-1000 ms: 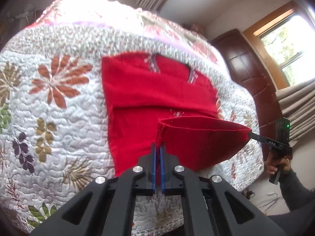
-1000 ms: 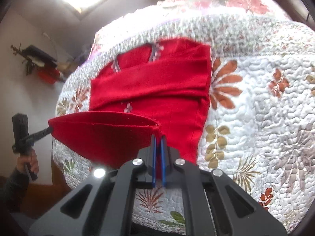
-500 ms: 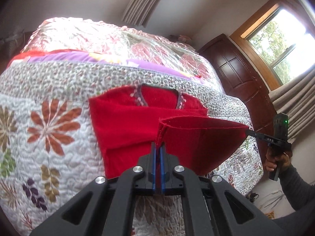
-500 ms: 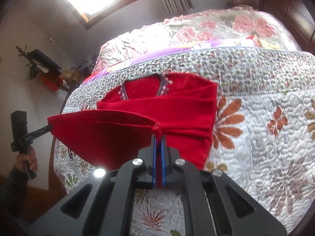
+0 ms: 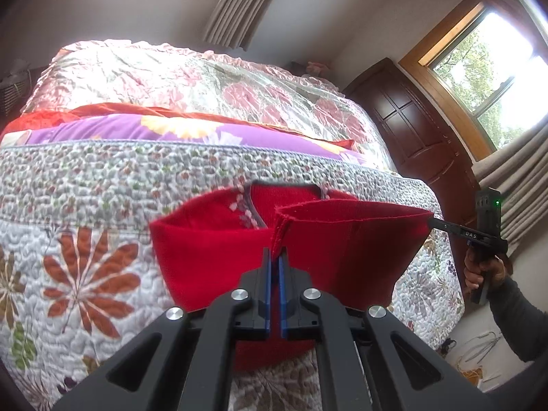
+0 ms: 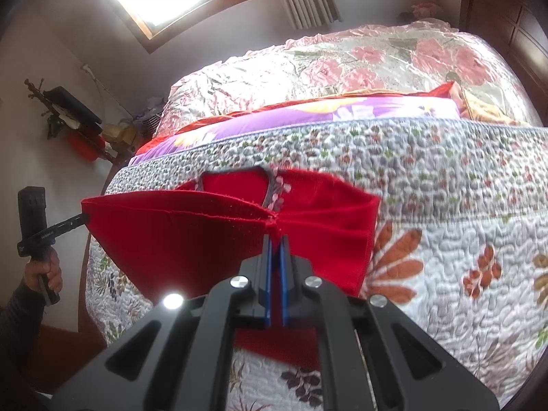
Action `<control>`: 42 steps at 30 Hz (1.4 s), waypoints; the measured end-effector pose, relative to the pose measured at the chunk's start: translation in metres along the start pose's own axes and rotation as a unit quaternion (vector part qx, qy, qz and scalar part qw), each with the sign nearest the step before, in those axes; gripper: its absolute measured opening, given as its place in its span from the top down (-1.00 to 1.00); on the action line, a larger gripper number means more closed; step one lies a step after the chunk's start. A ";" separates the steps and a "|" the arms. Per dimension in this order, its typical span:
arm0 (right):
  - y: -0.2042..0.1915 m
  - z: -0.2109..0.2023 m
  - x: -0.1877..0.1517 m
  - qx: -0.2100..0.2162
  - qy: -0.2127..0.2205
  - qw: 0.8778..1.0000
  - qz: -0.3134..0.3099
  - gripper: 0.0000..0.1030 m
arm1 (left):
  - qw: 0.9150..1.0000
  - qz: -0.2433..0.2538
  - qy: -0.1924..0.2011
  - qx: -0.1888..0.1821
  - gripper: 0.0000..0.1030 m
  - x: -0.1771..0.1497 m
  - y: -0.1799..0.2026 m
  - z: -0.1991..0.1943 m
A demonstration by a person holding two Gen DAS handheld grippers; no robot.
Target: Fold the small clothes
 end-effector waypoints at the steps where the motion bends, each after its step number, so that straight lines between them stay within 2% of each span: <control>1: 0.002 0.003 0.006 -0.001 -0.001 1.000 -0.001 0.95 | 1.000 0.000 -0.001 0.000 0.94 0.005 -0.002 0.004; 10: 0.024 0.033 0.040 -0.004 -0.012 1.000 -0.002 0.95 | 1.000 -0.017 -0.007 -0.001 0.94 0.040 -0.026 0.039; 13: 0.033 0.044 0.046 -0.005 -0.017 1.000 0.002 0.95 | 1.000 -0.022 -0.021 -0.003 0.94 0.045 -0.034 0.058; 24: 0.077 0.101 0.065 -0.013 -0.051 0.998 0.026 0.95 | 0.993 -0.079 -0.085 -0.012 0.94 0.048 -0.074 0.141; 33: 0.108 0.142 0.066 -0.030 -0.074 0.996 0.033 0.95 | 0.987 -0.103 -0.125 0.005 0.93 0.048 -0.104 0.196; 35: 0.114 0.146 0.064 -0.034 -0.074 0.996 0.039 0.90 | 0.985 -0.110 -0.133 0.017 0.84 0.046 -0.110 0.203; 36: 0.116 0.145 0.064 -0.038 -0.070 0.996 0.044 0.88 | 0.984 -0.114 -0.131 0.032 0.73 0.046 -0.115 0.203; 39: 0.119 0.133 0.062 -0.045 -0.044 0.996 0.060 0.81 | 0.985 -0.126 -0.105 0.044 0.66 0.052 -0.120 0.190; 42: 0.103 0.122 0.059 -0.031 -0.027 0.998 0.053 0.81 | 0.990 -0.118 -0.072 0.033 0.56 0.053 -0.105 0.166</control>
Point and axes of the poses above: each gripper's, at about its wrist camera, not at the fingertips, and z roughly the way its jaws point, y to its right, x to its top, the point moved 8 cm from there along z, roughly the way its jaws point, and after that the axes turned 11 degrees about x, right-handed, at the moved point
